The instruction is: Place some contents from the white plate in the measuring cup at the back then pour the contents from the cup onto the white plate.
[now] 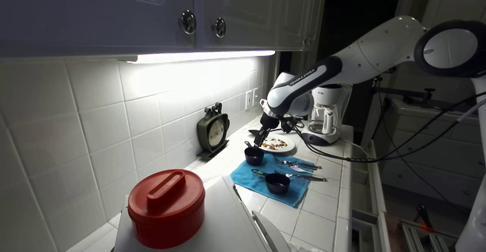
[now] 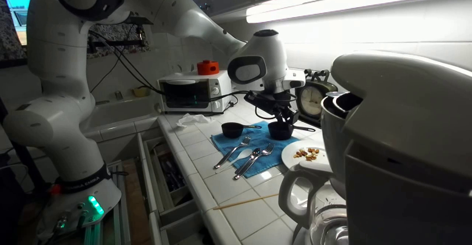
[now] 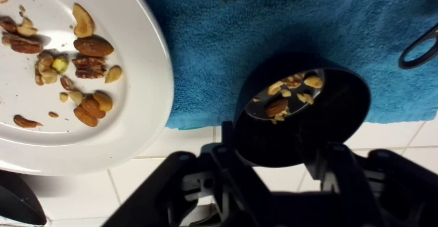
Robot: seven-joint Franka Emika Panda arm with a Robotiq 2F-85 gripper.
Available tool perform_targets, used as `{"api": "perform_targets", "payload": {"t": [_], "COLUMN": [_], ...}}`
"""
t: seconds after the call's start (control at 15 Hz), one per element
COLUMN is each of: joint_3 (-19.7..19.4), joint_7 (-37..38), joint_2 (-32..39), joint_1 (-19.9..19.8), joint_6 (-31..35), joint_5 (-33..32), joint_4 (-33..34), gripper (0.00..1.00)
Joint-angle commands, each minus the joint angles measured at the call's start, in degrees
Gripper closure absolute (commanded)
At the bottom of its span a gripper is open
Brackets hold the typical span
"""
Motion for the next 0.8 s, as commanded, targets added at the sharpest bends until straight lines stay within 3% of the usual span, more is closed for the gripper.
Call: {"api": "perform_targets", "payload": {"t": [0.0, 0.13, 0.2, 0.73], "joint_3": [0.33, 0.2, 0.15, 0.46], "joint_7": [-1.89, -0.96, -0.29, 8.74], "joint_2": [1.93, 2.55, 3.14, 8.5], "joint_1": [-1.23, -1.34, -1.37, -1.51], "joint_6": [1.22, 2.31, 2.52, 3.99], "joint_5": [1.87, 1.38, 1.31, 2.88], "joint_4": [3.35, 4.35, 4.97, 10.07], "gripper": [0.17, 0.03, 0.0, 0.0]}}
